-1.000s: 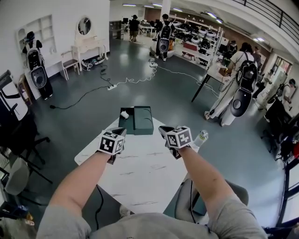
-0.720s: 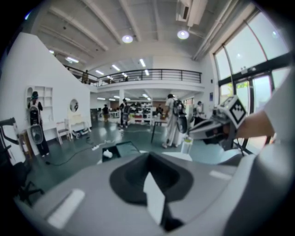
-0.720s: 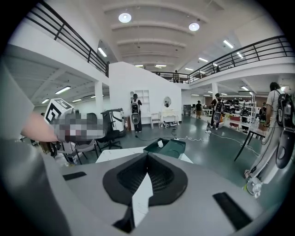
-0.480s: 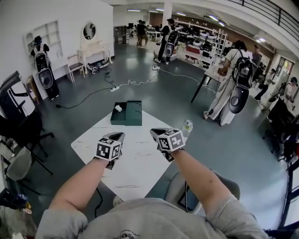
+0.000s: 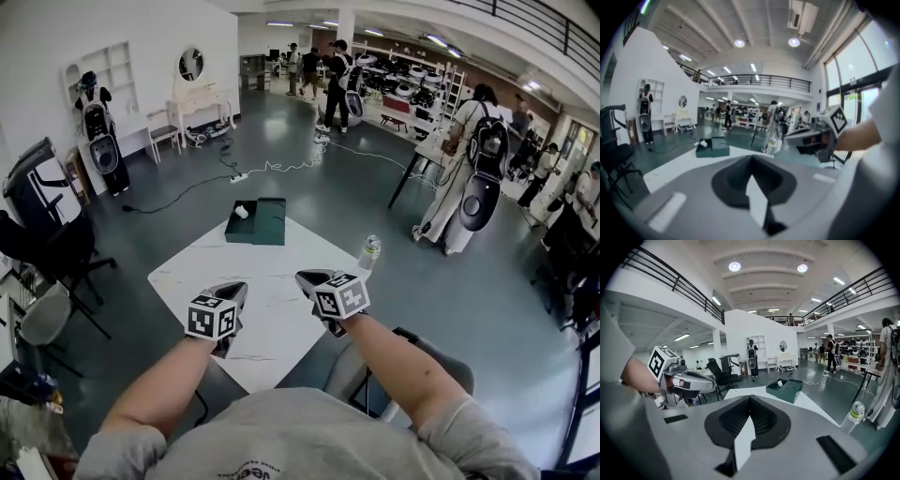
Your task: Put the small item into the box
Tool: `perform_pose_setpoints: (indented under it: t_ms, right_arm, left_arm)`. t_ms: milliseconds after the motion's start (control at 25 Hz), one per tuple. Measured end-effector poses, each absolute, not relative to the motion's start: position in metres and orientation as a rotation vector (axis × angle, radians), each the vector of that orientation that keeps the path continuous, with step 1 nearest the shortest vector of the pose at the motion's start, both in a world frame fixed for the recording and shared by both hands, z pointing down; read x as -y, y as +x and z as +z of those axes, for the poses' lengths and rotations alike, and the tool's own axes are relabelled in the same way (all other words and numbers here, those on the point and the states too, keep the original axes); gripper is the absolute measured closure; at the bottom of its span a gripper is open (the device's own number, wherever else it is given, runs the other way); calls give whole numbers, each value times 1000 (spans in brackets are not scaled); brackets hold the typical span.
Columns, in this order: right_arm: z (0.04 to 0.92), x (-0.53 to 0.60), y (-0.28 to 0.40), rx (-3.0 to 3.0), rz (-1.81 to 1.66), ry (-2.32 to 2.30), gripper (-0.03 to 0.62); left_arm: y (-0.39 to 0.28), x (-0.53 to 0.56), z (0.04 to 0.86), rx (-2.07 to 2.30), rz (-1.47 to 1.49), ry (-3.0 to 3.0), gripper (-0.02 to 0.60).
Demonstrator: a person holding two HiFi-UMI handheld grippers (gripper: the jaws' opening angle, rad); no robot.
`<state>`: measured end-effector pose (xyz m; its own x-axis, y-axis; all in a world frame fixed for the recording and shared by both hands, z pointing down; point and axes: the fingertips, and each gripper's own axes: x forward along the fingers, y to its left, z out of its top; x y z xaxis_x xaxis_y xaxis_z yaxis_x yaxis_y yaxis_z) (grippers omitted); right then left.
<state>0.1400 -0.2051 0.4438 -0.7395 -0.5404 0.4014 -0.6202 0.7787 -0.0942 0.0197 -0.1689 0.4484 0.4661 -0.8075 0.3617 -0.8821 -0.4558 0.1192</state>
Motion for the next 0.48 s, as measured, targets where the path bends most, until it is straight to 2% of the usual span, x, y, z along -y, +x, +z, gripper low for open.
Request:
perform_pose_setpoints:
  t_ms: [480]
  right_arm:
    - [450,160,126,2628,288,845,586]
  left_arm:
    - [-27,112,454,1473,316,2416,576]
